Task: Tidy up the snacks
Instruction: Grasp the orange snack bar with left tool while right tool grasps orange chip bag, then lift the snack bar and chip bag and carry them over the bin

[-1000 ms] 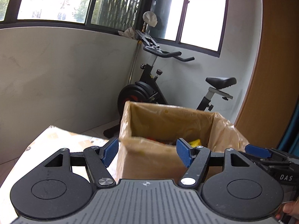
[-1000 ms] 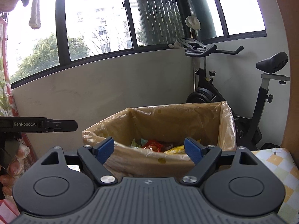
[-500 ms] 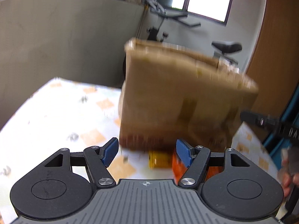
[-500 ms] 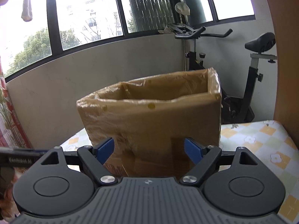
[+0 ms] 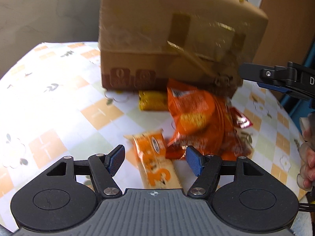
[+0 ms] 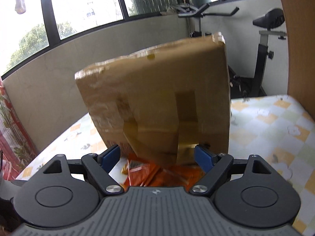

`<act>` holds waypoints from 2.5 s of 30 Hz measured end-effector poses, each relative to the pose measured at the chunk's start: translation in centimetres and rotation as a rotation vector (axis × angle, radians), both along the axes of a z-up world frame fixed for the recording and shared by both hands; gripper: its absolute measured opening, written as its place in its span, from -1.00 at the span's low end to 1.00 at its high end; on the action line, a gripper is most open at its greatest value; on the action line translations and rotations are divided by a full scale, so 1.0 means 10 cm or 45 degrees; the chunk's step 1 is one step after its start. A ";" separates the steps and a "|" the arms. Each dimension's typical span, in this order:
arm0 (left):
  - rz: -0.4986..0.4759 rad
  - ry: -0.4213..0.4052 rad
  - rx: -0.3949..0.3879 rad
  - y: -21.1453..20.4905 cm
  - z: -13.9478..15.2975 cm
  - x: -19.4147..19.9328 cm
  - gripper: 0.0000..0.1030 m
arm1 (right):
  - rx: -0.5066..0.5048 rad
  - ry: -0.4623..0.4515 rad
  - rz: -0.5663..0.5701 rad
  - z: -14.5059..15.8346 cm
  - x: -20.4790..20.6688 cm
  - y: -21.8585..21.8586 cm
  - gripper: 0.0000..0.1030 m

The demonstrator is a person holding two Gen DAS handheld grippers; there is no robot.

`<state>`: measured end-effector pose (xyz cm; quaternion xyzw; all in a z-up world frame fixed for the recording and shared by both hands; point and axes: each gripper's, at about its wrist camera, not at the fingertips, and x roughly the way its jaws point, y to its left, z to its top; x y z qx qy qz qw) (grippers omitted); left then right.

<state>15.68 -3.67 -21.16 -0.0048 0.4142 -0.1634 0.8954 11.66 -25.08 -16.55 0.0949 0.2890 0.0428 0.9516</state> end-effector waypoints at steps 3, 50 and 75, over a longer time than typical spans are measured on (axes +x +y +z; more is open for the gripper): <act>-0.019 0.037 0.017 -0.05 -0.11 -0.01 0.37 | 0.011 0.031 0.003 -0.09 -0.01 0.02 0.64; 0.221 -0.028 -0.057 0.56 -0.25 0.15 -0.24 | -0.257 0.220 0.096 -0.68 0.24 0.71 0.78; 0.274 -0.147 -0.064 0.62 -0.03 -0.12 -0.25 | -0.141 -0.018 0.191 -0.34 -0.19 0.78 -0.03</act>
